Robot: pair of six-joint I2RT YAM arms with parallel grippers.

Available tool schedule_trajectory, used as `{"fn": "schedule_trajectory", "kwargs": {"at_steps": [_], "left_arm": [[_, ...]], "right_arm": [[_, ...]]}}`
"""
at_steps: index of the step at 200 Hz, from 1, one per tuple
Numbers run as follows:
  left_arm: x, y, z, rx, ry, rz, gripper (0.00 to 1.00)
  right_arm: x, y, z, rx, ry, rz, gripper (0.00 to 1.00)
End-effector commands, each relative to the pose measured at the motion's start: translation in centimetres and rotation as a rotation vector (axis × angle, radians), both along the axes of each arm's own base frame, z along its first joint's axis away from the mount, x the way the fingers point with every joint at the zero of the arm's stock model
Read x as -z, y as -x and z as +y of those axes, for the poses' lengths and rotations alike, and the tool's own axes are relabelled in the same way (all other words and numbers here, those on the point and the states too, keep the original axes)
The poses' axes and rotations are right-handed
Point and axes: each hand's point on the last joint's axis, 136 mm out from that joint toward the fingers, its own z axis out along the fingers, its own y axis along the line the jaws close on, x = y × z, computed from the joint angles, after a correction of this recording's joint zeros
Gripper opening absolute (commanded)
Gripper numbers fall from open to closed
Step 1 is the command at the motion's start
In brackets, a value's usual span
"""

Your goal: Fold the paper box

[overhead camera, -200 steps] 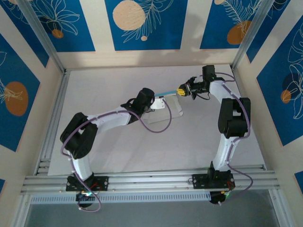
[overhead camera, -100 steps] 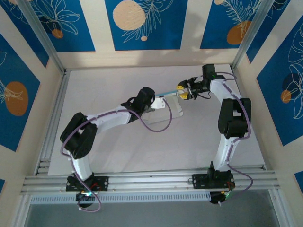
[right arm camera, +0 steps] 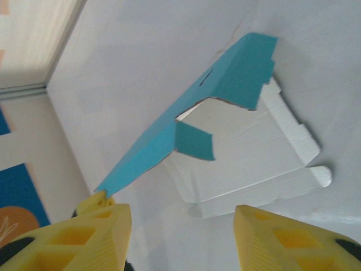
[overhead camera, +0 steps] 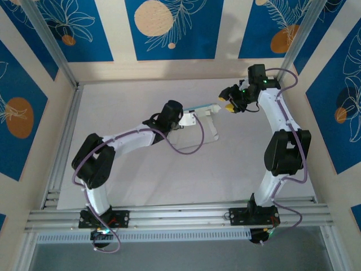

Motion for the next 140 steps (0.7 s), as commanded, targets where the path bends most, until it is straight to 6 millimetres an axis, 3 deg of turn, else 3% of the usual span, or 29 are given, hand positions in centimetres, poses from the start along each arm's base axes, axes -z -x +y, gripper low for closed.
{"fn": "schedule_trajectory", "kwargs": {"at_steps": [1, 50, 92, 140], "left_arm": [[-0.2, -1.9, 0.2, -0.007, -0.007, -0.045, 0.00], [-0.6, -3.7, -0.2, -0.002, -0.039, -0.185, 0.00], [-0.8, -3.4, -1.1, 0.041, -0.090, -0.346, 0.00], [-0.1, -2.9, -2.3, 0.080, -0.146, -0.416, 0.00]], "right_arm": [[1.4, -0.2, -1.3, -0.001, 0.078, 0.044, 0.52], [2.7, -2.8, -1.9, -0.020, 0.122, 0.046, 0.50], [3.7, -4.9, -2.8, -0.043, 0.203, 0.011, 0.50], [5.2, -6.9, -2.4, 0.049, -0.022, 0.138, 0.53]]}}
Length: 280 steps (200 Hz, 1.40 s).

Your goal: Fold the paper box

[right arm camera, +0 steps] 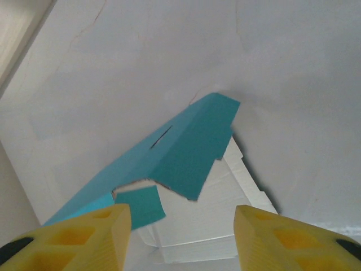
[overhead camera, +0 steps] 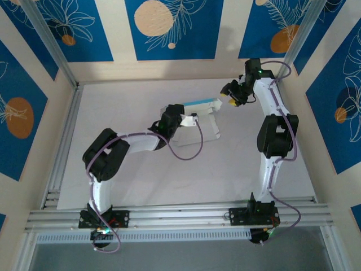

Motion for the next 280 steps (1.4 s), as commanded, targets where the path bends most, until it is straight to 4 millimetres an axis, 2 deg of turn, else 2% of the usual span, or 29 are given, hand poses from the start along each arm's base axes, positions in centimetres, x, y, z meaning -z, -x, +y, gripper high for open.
{"fn": "schedule_trajectory", "kwargs": {"at_steps": [1, 38, 67, 88, 140, 198, 240, 280], "left_arm": [[-0.3, 0.0, -1.0, 0.018, -0.032, -0.083, 0.00], [0.7, 0.2, -1.5, 0.025, -0.055, -0.086, 0.00], [1.1, 0.1, -1.5, 0.019, -0.064, -0.079, 0.00], [0.9, -0.3, -1.6, 0.005, -0.049, -0.075, 0.00], [1.5, -1.0, -2.1, -0.005, -0.054, -0.055, 0.00], [2.3, -1.3, -2.3, -0.012, -0.053, -0.032, 0.00], [2.7, -1.5, -2.4, -0.015, -0.044, -0.021, 0.00], [3.0, -1.6, -2.4, -0.016, -0.039, -0.011, 0.00]], "right_arm": [[1.1, -0.4, 0.3, 0.059, -0.146, 0.106, 0.53], [3.2, -1.2, 2.1, 0.127, -0.318, 0.252, 0.50], [5.3, -0.9, 3.0, 0.148, -0.382, 0.321, 0.47], [6.0, -0.8, 4.1, 0.125, -0.417, 0.343, 0.45], [5.6, -0.6, 5.8, 0.088, -0.478, 0.350, 0.35], [5.6, -0.7, 7.1, 0.083, -0.528, 0.367, 0.35], [6.0, -0.8, 8.3, 0.091, -0.576, 0.406, 0.44], [5.3, -0.9, 8.4, 0.113, -0.635, 0.411, 0.47]]}}
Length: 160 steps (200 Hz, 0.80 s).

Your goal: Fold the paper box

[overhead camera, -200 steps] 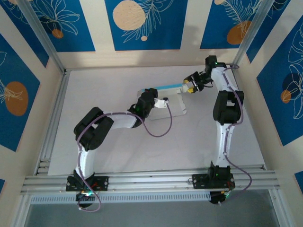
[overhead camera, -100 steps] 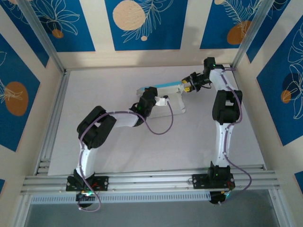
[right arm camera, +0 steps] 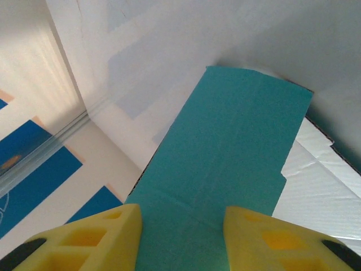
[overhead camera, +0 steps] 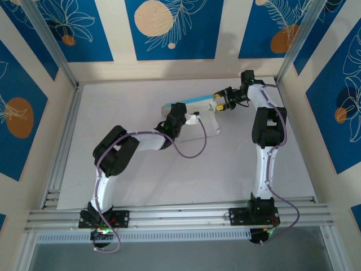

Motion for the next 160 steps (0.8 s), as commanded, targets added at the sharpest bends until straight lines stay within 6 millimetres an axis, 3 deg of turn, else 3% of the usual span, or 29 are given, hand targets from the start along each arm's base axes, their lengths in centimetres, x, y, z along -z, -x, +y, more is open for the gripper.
{"fn": "schedule_trajectory", "kwargs": {"at_steps": [1, 71, 104, 133, 151, 160], "left_arm": [[1.8, 0.5, -2.1, 0.073, 0.000, 0.049, 0.00], [2.0, 0.7, -2.1, 0.080, -0.006, 0.061, 0.00], [2.1, 0.7, -2.0, 0.081, -0.008, 0.068, 0.00], [2.2, 0.9, -2.2, 0.086, -0.008, 0.076, 0.00], [2.2, 0.9, -2.3, 0.086, -0.005, 0.076, 0.00], [2.1, 1.0, -2.3, 0.087, -0.001, 0.076, 0.00]], "right_arm": [[-1.1, 1.9, 3.4, -0.054, -0.133, 0.070, 0.47], [1.8, 1.9, 1.6, 0.064, -0.216, 0.181, 0.65], [2.5, 1.9, 1.4, 0.103, -0.214, 0.219, 0.67], [2.5, 1.7, 1.7, 0.089, -0.151, 0.195, 0.59], [2.6, 1.8, 1.5, 0.116, -0.136, 0.208, 0.39], [2.9, 1.9, 1.6, 0.141, -0.155, 0.225, 0.34]]}}
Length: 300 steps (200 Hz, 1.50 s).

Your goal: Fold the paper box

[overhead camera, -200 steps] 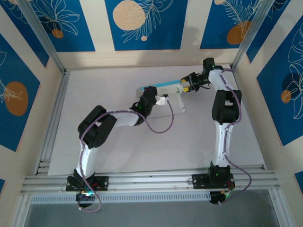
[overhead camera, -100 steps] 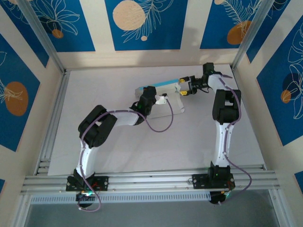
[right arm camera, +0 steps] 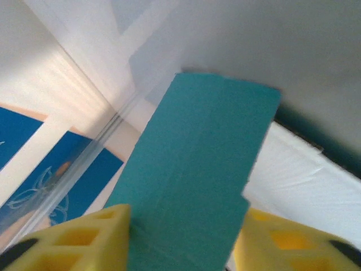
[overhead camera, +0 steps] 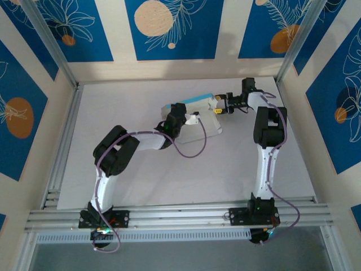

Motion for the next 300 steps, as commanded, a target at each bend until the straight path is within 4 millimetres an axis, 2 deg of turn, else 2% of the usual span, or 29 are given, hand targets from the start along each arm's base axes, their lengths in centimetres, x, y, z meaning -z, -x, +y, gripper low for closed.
{"fn": "schedule_trajectory", "kwargs": {"at_steps": [1, 28, 53, 90, 120, 146, 179, 201, 223, 242, 261, 276, 300], "left_arm": [[1.8, 1.1, -2.4, 0.093, -0.007, 0.060, 0.00], [1.8, 1.4, -2.5, 0.096, -0.004, 0.062, 0.00], [2.1, 1.7, -2.5, 0.101, -0.011, 0.072, 0.00], [2.2, 1.5, -2.7, 0.100, -0.013, 0.077, 0.00], [2.1, 1.0, -2.7, 0.091, -0.010, 0.077, 0.00], [2.1, 0.8, -2.8, 0.089, -0.005, 0.082, 0.00], [2.2, 0.8, -2.8, 0.085, -0.001, 0.085, 0.00], [2.2, 0.8, -2.7, 0.079, 0.005, 0.086, 0.00], [1.8, 0.7, -2.3, 0.072, 0.016, 0.079, 0.00], [0.8, 0.6, -1.3, 0.051, 0.051, 0.103, 0.00], [0.9, 1.3, -0.2, 0.058, 0.081, 0.274, 0.00], [1.0, 2.1, 0.2, 0.064, 0.106, 0.416, 0.00], [1.7, 3.4, 0.4, 0.072, 0.098, 0.590, 0.00]], "right_arm": [[0.5, 1.7, 1.8, 0.009, -0.008, 0.091, 0.34], [0.6, 1.3, 2.1, 0.071, -0.025, 0.135, 0.31], [0.1, 1.0, 3.3, 0.109, -0.036, 0.167, 0.27], [-1.6, 0.9, 5.5, 0.117, -0.038, 0.183, 0.26], [-3.7, 0.7, 7.0, 0.082, -0.030, 0.155, 0.29], [-4.2, 1.3, 8.6, 0.057, -0.018, 0.156, 0.29], [-3.6, 2.6, 10.2, 0.022, 0.002, 0.170, 0.31], [-2.2, 3.9, 9.5, 0.054, 0.041, 0.205, 0.31], [-2.5, 4.2, 8.2, 0.104, 0.053, 0.164, 0.34], [-3.6, 3.9, 5.4, 0.105, 0.119, 0.086, 0.41], [-5.5, 3.1, 2.0, 0.033, 0.248, -0.099, 0.51], [-7.2, 3.0, 0.5, -0.063, 0.356, -0.263, 0.54], [-8.8, 4.4, -1.4, -0.227, 0.563, -0.423, 0.57]]}}
